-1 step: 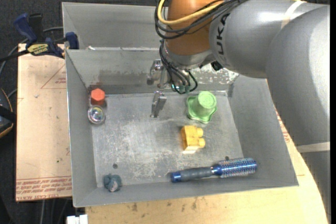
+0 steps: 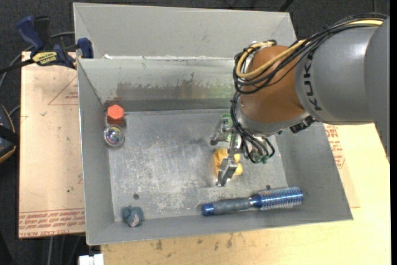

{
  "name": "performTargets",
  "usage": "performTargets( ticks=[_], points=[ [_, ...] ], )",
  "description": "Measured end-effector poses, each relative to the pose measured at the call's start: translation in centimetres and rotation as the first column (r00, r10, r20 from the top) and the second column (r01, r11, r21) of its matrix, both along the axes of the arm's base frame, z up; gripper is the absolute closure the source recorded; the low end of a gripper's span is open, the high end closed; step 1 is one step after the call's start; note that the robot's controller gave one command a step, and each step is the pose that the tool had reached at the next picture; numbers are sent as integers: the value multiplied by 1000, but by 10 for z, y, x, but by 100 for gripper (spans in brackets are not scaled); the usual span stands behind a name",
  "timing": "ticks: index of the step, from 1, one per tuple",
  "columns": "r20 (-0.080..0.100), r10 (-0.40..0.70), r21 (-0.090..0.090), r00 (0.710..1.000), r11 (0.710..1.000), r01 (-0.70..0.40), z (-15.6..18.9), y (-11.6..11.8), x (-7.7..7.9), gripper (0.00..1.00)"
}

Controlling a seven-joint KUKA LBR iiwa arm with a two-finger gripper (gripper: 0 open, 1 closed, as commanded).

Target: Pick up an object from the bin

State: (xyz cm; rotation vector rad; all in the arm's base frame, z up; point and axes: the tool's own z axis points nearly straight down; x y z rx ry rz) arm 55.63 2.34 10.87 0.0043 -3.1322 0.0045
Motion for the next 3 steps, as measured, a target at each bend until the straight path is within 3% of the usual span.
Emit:
performTargets(
  ticks=[1,2,3],
  points=[
    [19,276,6,961,961,-277,-34,-38,3,0],
    [22,277,4,961,961,-277,-32,-39,5,100],
    [19,479,-3,878,878,-479,155,-50,-13,100]
  ],
)
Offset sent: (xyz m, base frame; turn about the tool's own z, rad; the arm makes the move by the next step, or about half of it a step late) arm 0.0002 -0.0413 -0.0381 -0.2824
